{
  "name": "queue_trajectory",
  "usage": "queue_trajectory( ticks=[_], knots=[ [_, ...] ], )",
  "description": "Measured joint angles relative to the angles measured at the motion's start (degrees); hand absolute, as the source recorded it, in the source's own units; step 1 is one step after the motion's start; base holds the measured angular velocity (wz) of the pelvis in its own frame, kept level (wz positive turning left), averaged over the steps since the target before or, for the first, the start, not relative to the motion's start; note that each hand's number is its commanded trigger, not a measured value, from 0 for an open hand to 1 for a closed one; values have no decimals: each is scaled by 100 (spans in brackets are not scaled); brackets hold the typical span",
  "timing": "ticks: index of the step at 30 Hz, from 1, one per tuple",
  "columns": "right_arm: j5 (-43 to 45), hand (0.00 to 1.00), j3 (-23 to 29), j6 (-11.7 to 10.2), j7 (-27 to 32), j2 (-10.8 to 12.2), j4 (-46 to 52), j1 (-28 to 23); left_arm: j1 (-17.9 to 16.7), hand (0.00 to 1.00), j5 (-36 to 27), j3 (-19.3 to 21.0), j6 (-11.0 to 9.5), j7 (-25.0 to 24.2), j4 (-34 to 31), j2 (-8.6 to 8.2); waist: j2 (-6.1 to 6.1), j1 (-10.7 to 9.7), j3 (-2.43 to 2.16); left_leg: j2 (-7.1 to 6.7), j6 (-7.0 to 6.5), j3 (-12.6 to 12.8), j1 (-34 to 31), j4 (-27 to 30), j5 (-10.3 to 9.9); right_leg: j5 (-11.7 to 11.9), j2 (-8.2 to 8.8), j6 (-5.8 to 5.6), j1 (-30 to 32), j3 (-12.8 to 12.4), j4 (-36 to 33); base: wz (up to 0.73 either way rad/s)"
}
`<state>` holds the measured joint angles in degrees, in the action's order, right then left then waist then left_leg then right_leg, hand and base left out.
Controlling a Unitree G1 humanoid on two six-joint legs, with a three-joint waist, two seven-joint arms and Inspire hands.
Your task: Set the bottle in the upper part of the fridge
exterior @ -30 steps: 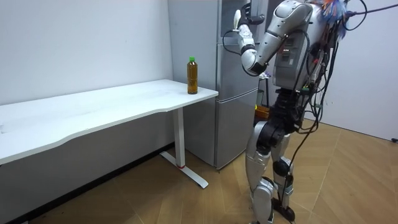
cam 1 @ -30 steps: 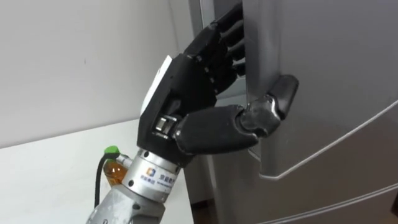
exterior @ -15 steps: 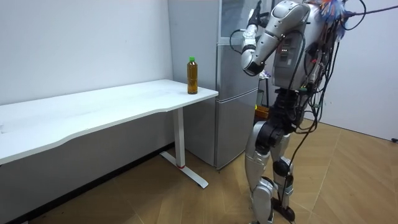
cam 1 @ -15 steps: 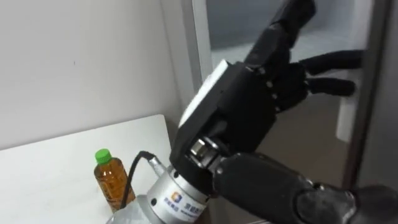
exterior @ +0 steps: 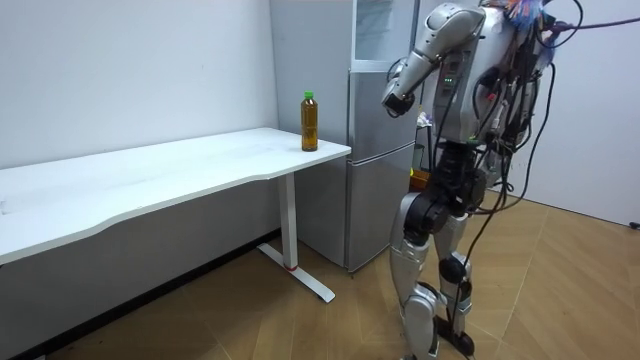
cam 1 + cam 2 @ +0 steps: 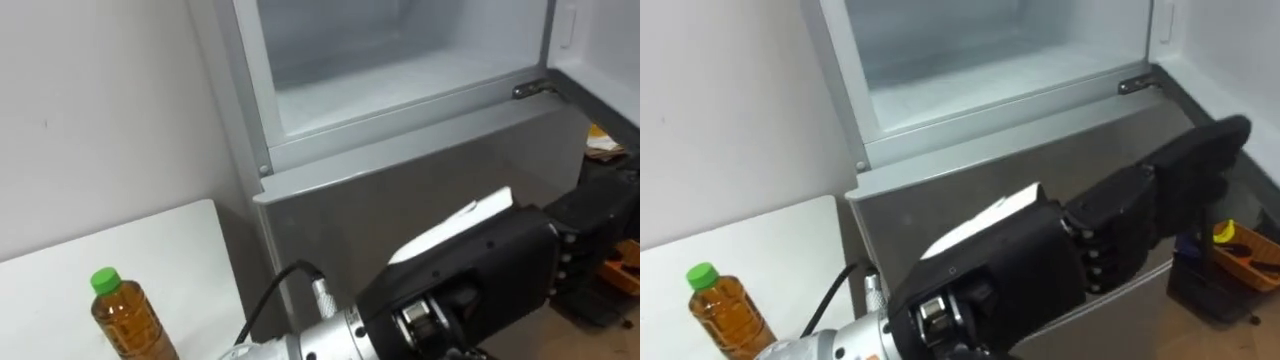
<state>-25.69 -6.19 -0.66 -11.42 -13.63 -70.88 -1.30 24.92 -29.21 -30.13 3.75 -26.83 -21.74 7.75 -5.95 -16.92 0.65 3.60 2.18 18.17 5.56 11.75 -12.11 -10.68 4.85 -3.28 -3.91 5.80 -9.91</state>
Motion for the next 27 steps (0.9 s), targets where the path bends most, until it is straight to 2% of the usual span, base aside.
queue_trajectory(
  ticks=[6, 27],
  knots=[
    [-68, 0, 6, 0, 0, 0, -4, -6, 1, 0, 0, -5, 4, -32, 0, -28, 1, -15, 1, 2, 0, 41, 1, -1, 0, 1, -8, 2, 60, -96, 6, -11],
    [-93, 0, 30, -26, 217, 2, -11, -76, 1, 0, 195, -119, 17, -101, 50, -24, -3, -79, 14, 10, 1, 48, 11, -14, -1, 11, -21, 15, 87, -98, 3, -1]
  ],
)
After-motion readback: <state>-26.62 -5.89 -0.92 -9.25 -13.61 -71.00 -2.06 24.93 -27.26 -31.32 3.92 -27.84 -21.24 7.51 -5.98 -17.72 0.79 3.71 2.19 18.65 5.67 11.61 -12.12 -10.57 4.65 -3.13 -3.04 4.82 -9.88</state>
